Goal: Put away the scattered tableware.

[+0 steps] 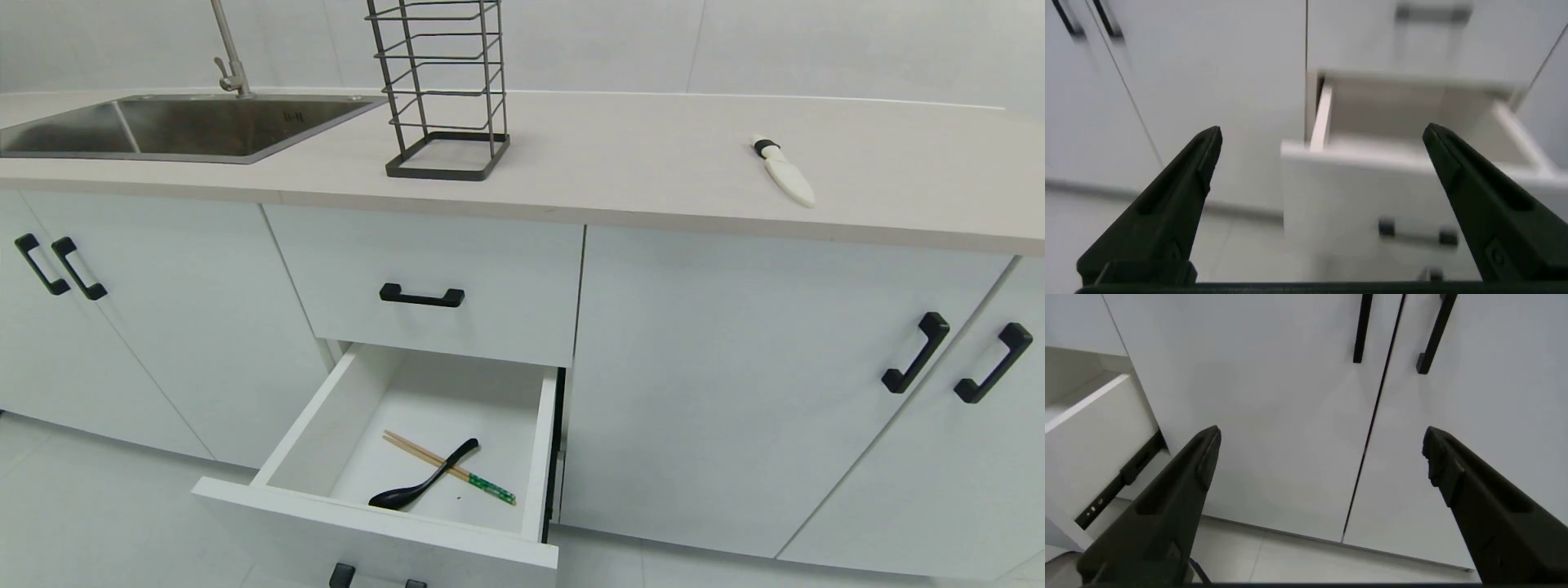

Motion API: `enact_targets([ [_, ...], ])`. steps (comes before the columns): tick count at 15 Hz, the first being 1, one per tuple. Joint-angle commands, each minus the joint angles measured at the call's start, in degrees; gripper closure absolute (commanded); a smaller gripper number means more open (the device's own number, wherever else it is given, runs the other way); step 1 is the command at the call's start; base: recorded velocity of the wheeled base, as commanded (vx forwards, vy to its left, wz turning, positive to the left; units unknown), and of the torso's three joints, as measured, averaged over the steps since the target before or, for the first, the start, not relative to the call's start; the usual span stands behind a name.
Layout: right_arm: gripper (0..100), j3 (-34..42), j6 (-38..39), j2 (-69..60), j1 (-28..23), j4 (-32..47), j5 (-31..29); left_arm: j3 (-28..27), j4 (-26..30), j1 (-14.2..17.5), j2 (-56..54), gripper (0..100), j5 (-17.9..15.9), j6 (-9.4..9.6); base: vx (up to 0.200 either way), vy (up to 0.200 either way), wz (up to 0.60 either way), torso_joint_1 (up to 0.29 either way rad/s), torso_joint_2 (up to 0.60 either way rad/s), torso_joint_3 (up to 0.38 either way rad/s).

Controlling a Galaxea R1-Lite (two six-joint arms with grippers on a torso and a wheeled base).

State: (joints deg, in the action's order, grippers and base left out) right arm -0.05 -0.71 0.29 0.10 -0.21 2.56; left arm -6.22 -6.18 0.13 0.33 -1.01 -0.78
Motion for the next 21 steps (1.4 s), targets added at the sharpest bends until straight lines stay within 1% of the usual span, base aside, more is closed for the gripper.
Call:
enact_targets([
  [1,0,0.0,0.9,-0.2,0.0,0.1,0.0,-16.9,-1.7,0.0,8.7,0,-0.7,-1.07,0.000,0.000,0.00,0.000,0.00,0.000],
  [3,0,0.0,0.9,-0.1,0.0,0.1,0.0,-18.0,5.5,-3.6,12.0,0,-4.7,-1.68,0.000,0.000,0.00,0.000,0.00,0.000],
  [4,0,0.0,0.9,-0.1,-0.1,0.1,0.0,-17.4,10.8,-6.6,14.7,0,-7.5,-1.86,0.000,0.000,0.00,0.000,0.00,0.000],
  [5,0,0.0,0.9,-0.1,-0.1,0.1,0.0,-16.5,12.9,-8.0,16.2,0,-8.7,-1.86,0.000,0.000,0.00,0.000,0.00,0.000],
  [6,0,0.0,0.9,-0.1,-0.1,0.1,0.0,-11.4,15.8,-10.6,20.2,0,-13.2,-1.50,0.000,0.000,0.00,0.000,0.00,0.000],
  [7,0,0.0,1.0,-0.1,-0.1,0.1,0.0,-9.4,15.8,-10.9,24.5,0,-16.0,-1.50,0.000,0.000,0.00,0.000,0.00,0.000],
  [8,0,0.0,0.9,-0.1,-0.1,0.1,0.0,-9.2,15.7,-11.0,27.7,0,-17.4,-1.50,0.000,0.000,0.00,0.000,0.00,0.000],
  [9,0,0.0,0.9,-0.1,-0.1,0.1,0.0,-9.2,15.6,-11.3,34.0,0,-20.9,-1.50,0.000,0.000,0.00,0.000,0.00,0.000],
  [10,0,0.0,0.9,-0.1,-0.1,0.1,0.0,-8.5,15.7,-11.6,37.6,0,-22.0,-1.50,0.000,0.000,0.00,0.000,0.00,0.000],
  [11,0,0.0,1.0,-0.1,-0.1,0.1,0.0,-7.7,15.5,-11.6,41.3,0,-22.1,-1.42,0.000,0.000,0.00,0.000,0.00,0.000],
  [13,0,0.0,0.9,-0.1,-0.1,0.1,0.0,-7.5,14.6,-11.4,49.8,0,-21.0,-1.42,0.000,0.000,0.00,0.000,0.00,0.000],
  [15,0,0.0,0.9,-0.1,-0.1,0.1,0.0,-7.7,11.1,-11.6,55.7,0,-16.6,-1.24,0.000,0.000,0.00,0.000,0.00,0.000],
  [16,0,0.0,1.0,-0.1,-0.1,0.1,0.0,-7.6,8.4,-12.9,59.2,0,-14.9,-0.54,0.000,0.000,0.00,0.000,0.00,0.000],
  [17,0,0.0,0.9,-0.1,-0.1,0.1,0.0,-7.4,6.2,-13.3,62.2,0,-14.3,0.34,0.000,0.000,0.00,0.000,0.00,0.000],
  [18,0,0.0,0.9,-0.1,-0.1,0.1,0.0,-7.3,5.2,-13.3,64.0,0,-14.2,0.69,0.000,0.000,0.00,0.000,0.00,0.000],
  [20,0,0.0,0.9,-0.1,-0.1,0.1,0.0,-7.5,1.0,-13.6,71.2,0,-10.9,1.48,0.000,0.000,0.00,0.000,0.00,0.000],
  [21,0,0.0,0.9,-0.1,-0.1,0.1,0.0,-7.4,-2.4,-13.6,75.8,0,-9.6,2.89,0.000,0.000,0.00,0.000,0.00,0.000],
])
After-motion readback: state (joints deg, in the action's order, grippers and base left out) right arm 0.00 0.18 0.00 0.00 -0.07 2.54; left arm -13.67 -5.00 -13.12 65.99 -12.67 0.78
